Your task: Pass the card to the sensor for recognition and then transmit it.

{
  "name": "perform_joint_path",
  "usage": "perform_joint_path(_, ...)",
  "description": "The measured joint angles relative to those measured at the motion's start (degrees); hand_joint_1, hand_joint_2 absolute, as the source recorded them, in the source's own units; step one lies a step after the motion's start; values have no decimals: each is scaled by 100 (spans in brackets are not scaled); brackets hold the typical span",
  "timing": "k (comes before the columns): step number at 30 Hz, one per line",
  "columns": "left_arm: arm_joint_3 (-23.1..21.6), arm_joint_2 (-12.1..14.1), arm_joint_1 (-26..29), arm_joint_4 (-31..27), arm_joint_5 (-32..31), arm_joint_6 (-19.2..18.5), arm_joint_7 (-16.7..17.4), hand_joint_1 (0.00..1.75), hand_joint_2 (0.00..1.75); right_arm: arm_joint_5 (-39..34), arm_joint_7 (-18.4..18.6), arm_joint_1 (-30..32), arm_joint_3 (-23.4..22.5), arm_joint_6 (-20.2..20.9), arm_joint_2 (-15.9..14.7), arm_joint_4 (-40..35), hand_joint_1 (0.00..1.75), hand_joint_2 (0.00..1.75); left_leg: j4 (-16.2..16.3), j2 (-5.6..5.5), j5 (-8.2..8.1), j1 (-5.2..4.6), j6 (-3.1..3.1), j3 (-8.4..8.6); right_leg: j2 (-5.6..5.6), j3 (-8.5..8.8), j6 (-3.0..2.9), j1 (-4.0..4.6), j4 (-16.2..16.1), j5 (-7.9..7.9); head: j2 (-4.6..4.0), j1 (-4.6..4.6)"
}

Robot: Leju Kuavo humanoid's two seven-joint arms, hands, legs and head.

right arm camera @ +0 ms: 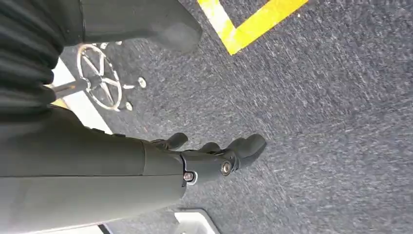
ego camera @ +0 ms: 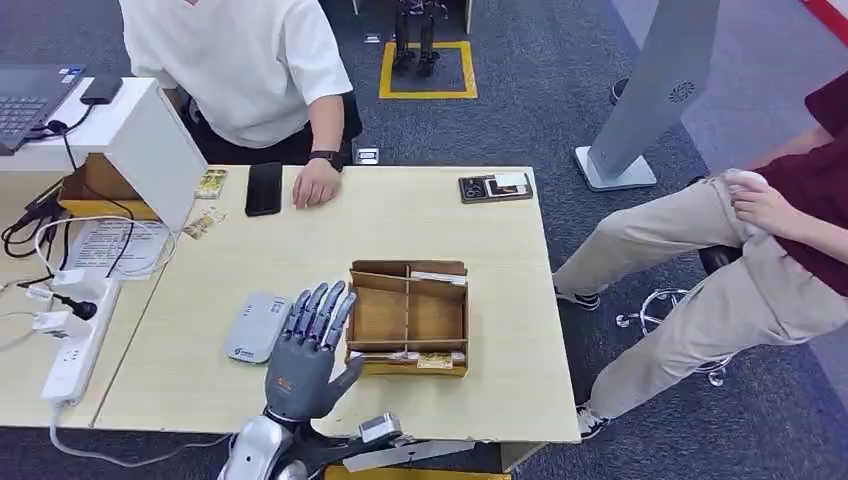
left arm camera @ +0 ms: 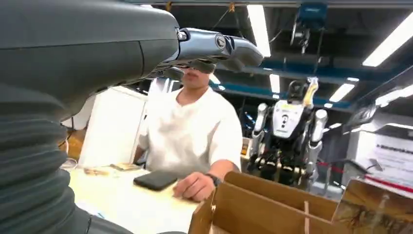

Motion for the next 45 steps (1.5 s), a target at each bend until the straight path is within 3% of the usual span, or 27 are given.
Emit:
perform_joint_path(7,-452,282,-195,465,-20,2,413,0,175,-24,-15,-1,31,7,0,0,0,175,0,1,0,0,0,-1,2,-1,0,-1,0,0,0,2)
perform_joint_path(14,-719,463,-321,682,140,2,445,0,175,-24,-15,-2,68,9,0,0,0,175,0,0,0,-1,0,-1,1,0,0,-1,0,0,0,2)
perform_joint_path(25,-944,579,-404,845,125,2,507,0,175,-22,-15,-3,103,9,0,0,0,175,0,0,0,-1,0,-2,1,0,0,-1,0,0,0,0)
perform_joint_path(34,-1228,666,-612,1271,92,2,998,0,175,-22,-15,-2,103,13,0,0,0,175,0,0,0,-1,0,-1,1,0,0,-1,0,0,0,0)
perform_joint_path(43,-1554,743,-827,1735,197,-22,1261,0,175,-24,-15,-4,103,20,-2,0,0,175,0,0,0,0,0,-2,1,-1,0,-1,0,0,0,0)
perform_joint_path(44,-1576,752,-836,1764,206,-26,1280,147,175,-26,-15,-5,103,20,-2,0,0,175,0,0,0,0,0,-2,1,-1,0,-1,0,0,0,0)
perform_joint_path(45,-1589,758,-841,1788,216,-26,1320,175,175,-26,-17,-5,103,24,-2,0,0,175,0,0,0,0,0,-1,1,-1,0,0,0,0,0,0)
